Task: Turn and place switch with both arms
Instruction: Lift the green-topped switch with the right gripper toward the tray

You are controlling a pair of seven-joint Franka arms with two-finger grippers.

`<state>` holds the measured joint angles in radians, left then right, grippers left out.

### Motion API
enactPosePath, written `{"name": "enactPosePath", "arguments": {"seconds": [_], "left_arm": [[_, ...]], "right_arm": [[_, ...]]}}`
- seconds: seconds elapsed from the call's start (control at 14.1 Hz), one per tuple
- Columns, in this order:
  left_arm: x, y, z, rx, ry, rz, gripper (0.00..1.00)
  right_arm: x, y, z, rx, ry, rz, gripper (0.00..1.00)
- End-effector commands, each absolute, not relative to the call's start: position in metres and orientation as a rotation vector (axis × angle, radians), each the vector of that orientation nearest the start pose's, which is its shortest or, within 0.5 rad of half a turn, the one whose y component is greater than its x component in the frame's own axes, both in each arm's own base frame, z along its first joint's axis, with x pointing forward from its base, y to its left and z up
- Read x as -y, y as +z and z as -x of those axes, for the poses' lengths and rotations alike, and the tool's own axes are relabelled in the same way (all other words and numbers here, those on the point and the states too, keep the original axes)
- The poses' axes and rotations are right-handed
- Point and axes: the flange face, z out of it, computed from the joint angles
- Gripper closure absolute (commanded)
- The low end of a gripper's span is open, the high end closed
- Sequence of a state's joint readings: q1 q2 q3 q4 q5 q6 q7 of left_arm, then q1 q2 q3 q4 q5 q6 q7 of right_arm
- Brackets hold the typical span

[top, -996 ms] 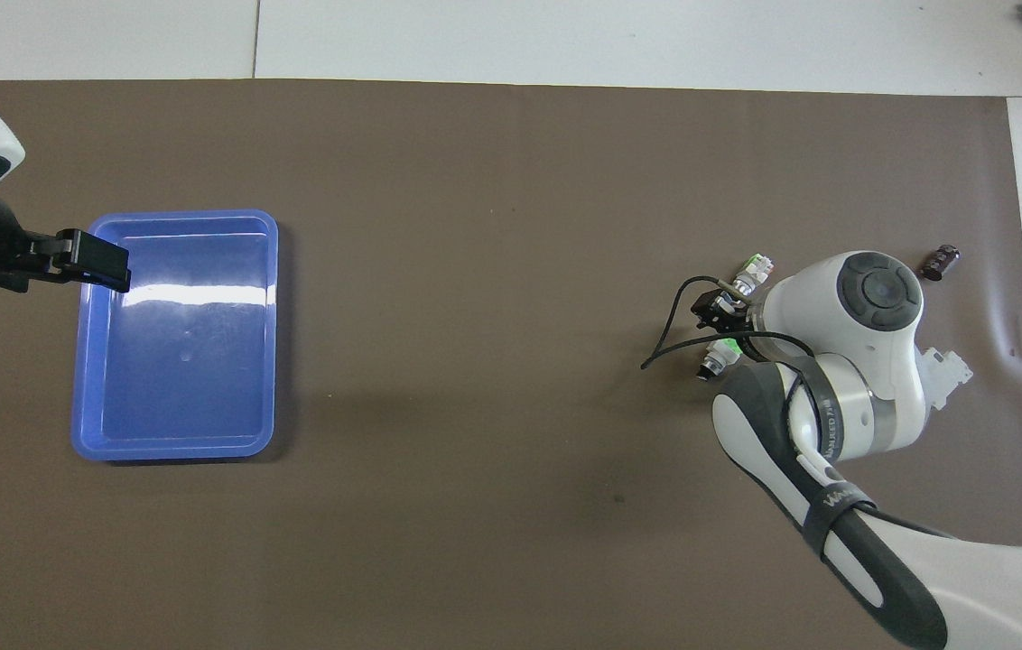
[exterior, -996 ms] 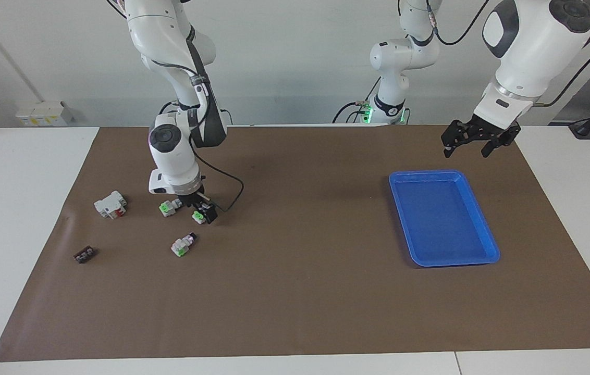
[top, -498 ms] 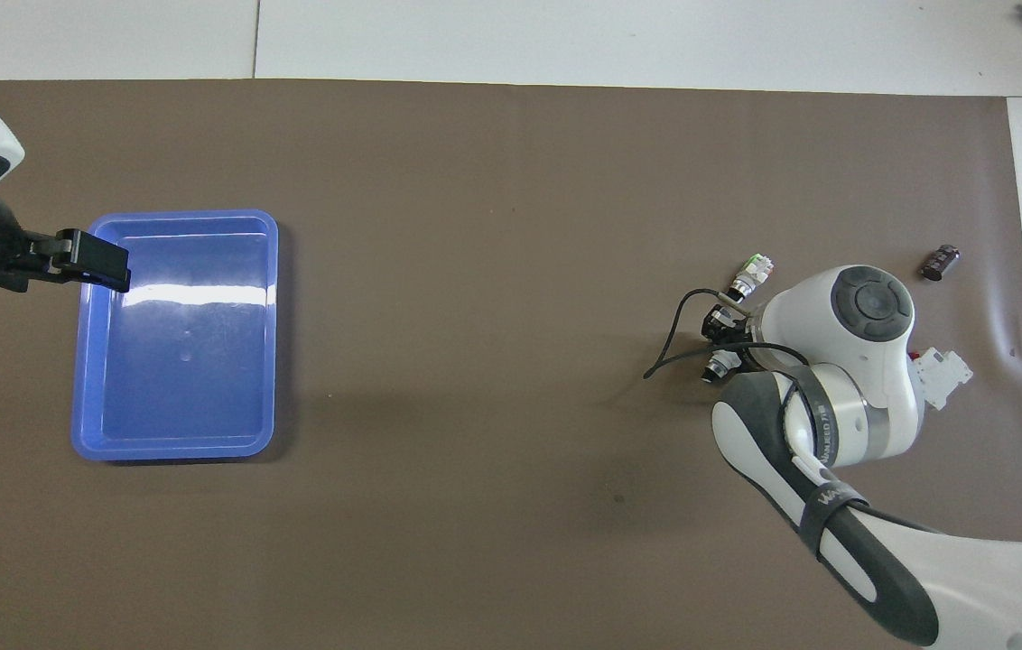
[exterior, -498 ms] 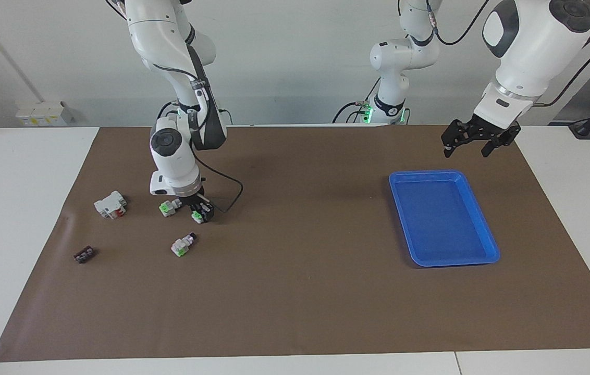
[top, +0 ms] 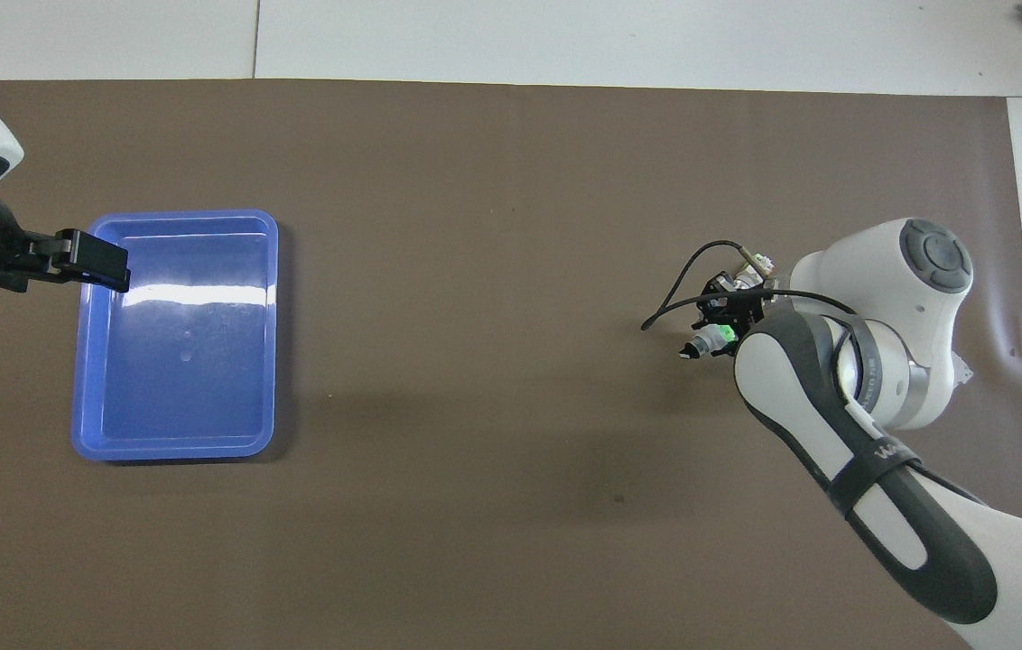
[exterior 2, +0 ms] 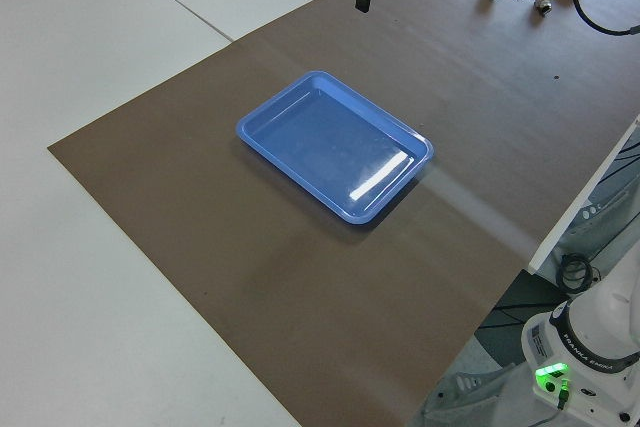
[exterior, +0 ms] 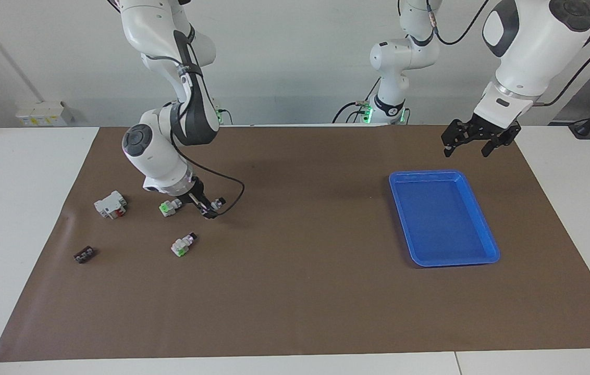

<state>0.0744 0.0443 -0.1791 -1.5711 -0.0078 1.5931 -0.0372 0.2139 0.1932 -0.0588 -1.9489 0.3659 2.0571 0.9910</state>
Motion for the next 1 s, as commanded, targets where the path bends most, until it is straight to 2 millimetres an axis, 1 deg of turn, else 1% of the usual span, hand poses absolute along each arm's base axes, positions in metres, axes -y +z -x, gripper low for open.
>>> {"name": "enactPosePath", "arguments": {"seconds": [0.0, 0.07, 0.14, 0.21, 0.36, 0.5, 0.64, 0.71, 0.78, 0.93], "left_arm": [[0.056, 0.602, -0.558, -0.101, 0.027, 3.150, 0.00], [0.056, 0.602, -0.558, -0.101, 0.027, 3.150, 0.00], [0.056, 0.602, -0.558, -0.101, 0.027, 3.150, 0.00], [0.056, 0.602, -0.558, -0.101, 0.027, 3.150, 0.00], [0.056, 0.602, -0.558, -0.101, 0.027, 3.150, 0.00], [0.056, 0.602, -0.558, -0.101, 0.027, 3.150, 0.00], [0.055, 0.602, -0.558, -0.099, 0.027, 3.150, 0.00], [0.055, 0.602, -0.558, -0.099, 0.027, 3.150, 0.00], [0.055, 0.602, -0.558, -0.099, 0.027, 3.150, 0.00], [0.056, 0.602, -0.558, -0.101, 0.027, 3.150, 0.00]], "right_arm": [[-0.137, 0.450, -0.586, -1.475, 0.505, 2.338, 1.00], [-0.150, 0.474, -0.586, -1.528, 0.530, 2.278, 1.00], [-0.166, 0.493, -0.583, -1.548, 0.536, 2.256, 1.00], [-0.172, 0.509, -0.579, -1.571, 0.537, 2.221, 1.00], [-0.195, 0.533, -0.570, -1.603, 0.604, 2.113, 1.00], [-0.224, 0.550, -0.564, -1.635, 0.679, 1.998, 1.00], [-0.253, 0.566, -0.563, -1.696, 0.707, 1.838, 1.00], [-0.262, 0.571, -0.566, -1.731, 0.717, 1.732, 1.00], [-0.274, 0.574, -0.566, -1.740, 0.719, 1.663, 1.00], [-0.303, 0.574, -0.553, -1.710, 0.701, 1.671, 1.00]]}}
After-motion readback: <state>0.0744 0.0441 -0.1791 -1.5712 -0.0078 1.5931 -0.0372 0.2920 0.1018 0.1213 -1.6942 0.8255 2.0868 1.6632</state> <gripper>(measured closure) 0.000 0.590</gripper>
